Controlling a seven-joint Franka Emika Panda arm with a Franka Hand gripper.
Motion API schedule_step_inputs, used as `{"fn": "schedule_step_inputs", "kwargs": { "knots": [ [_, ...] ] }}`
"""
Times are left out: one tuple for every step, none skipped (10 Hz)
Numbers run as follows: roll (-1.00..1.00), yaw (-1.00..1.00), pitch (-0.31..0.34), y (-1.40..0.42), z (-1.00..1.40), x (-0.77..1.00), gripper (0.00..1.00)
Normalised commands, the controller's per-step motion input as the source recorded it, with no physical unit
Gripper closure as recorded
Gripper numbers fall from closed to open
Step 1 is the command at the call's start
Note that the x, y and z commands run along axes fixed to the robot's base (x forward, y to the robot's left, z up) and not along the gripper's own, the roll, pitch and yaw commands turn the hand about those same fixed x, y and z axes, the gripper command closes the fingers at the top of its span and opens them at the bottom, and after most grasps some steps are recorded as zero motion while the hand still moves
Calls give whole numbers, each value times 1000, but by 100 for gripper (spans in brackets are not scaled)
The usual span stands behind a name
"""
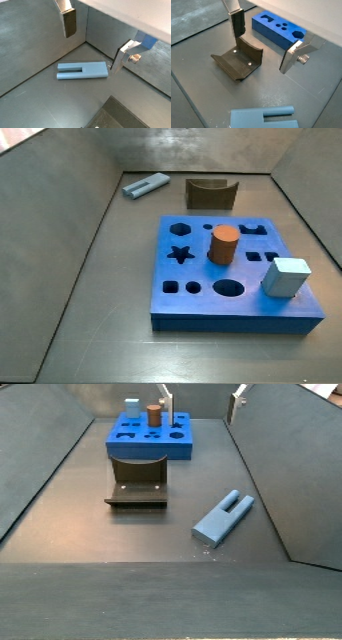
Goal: Pick up the square-circle object. Move up. Rotate the square-circle object. Place the square-circle object on the fixture. Regrasp the square-circle object. Move to above the board. Insert the square-circle object.
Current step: Pick up the square-circle object.
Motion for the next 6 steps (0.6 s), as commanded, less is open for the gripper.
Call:
{"fn": "schedule_step_inputs", "kwargs": {
  "knots": [
    [-4,-134,0,57,-57,0,0],
    [-150,-454,0,251,-317,31,0],
    [-154,-569,0,234,-477,0,0],
    [-150,-589,0,223,-571,-23,0],
    [-159,-611,-9,191,-657,-63,0],
    [-171,-597,-21,191,-674,-57,0]
  ]
}}
